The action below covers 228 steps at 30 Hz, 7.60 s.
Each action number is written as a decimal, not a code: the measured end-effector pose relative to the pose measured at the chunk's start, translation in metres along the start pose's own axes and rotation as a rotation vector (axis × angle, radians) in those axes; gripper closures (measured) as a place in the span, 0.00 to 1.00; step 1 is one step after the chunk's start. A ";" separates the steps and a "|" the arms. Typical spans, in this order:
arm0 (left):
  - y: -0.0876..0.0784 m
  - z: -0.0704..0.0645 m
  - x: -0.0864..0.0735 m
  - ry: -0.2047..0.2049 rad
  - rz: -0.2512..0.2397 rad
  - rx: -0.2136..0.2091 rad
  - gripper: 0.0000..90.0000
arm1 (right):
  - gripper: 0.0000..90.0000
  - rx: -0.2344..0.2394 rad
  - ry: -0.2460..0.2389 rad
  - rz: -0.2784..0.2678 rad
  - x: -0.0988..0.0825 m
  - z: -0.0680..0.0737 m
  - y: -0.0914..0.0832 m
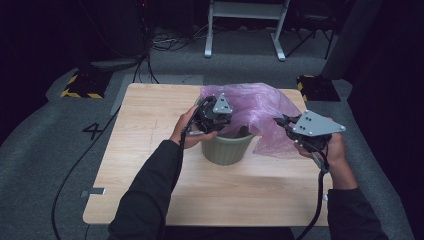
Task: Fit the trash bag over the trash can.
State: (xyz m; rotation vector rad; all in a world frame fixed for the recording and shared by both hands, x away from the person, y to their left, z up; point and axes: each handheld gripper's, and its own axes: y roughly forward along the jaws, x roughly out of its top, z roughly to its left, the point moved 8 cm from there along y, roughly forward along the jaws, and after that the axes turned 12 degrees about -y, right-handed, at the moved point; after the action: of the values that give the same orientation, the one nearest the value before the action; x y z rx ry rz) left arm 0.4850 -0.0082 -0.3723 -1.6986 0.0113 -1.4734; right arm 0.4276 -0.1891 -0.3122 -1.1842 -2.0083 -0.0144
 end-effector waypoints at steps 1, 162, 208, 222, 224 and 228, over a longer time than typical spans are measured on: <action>-0.002 0.001 0.001 -0.013 -0.014 -0.001 0.87 | 0.98 0.010 0.002 0.003 0.001 0.000 0.002; -0.059 -0.051 -0.016 0.073 -0.140 -0.001 1.00 | 0.45 0.166 0.152 -0.177 0.013 0.056 0.012; -0.114 -0.022 -0.083 -0.086 -0.269 0.015 0.64 | 0.31 0.069 0.160 -0.117 -0.005 0.057 0.022; -0.120 -0.087 -0.052 -0.004 -0.350 -0.021 0.20 | 0.74 0.096 0.142 -0.148 0.009 0.051 0.021; -0.117 -0.097 -0.051 0.014 -0.352 -0.037 0.21 | 0.80 0.096 0.138 -0.142 0.011 0.050 0.021; -0.102 -0.118 -0.052 0.076 -0.317 -0.062 0.25 | 0.90 0.094 0.119 -0.145 0.017 0.048 0.023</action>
State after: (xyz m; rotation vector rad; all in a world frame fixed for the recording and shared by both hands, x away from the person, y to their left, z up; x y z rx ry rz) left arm 0.3222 0.0138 -0.3615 -1.7518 -0.1805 -1.7862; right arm 0.4107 -0.1456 -0.3430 -0.9546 -1.9636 -0.0613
